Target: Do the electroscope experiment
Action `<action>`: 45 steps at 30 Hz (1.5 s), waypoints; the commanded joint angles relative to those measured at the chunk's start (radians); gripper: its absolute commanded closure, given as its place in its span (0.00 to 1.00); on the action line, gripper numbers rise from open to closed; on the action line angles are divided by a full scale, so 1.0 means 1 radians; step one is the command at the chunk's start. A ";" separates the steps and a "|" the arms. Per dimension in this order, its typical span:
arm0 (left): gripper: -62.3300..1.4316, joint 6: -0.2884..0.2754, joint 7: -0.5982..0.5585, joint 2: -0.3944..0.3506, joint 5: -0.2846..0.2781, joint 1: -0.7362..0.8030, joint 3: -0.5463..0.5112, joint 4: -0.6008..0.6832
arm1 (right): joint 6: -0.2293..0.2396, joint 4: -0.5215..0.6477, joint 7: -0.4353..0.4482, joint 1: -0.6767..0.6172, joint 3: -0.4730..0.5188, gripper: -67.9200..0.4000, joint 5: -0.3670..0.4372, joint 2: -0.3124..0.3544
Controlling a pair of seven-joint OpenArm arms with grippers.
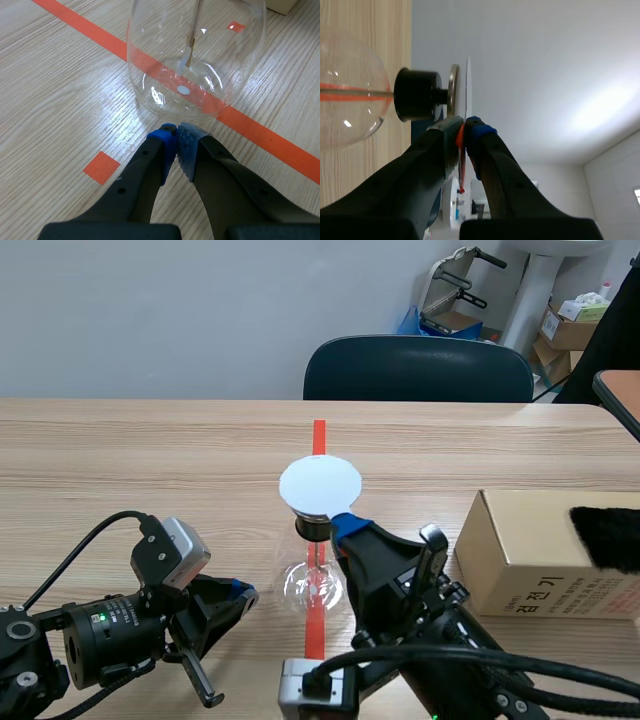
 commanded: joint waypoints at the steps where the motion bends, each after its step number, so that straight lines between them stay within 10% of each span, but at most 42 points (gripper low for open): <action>1: 0.91 -0.002 -0.014 0.008 -0.003 0.000 -0.006 0.021 | -0.013 0.021 -0.037 0.009 0.003 0.97 0.000 0.014; 20: 0.91 -0.002 -0.014 0.008 -0.003 0.000 -0.006 0.021 | -0.013 0.021 -0.592 0.009 0.003 0.97 0.000 0.014; 45: 0.91 -0.002 -0.014 0.008 -0.003 0.000 -0.006 0.021 | -0.012 0.021 -0.587 0.009 0.003 0.97 0.001 0.014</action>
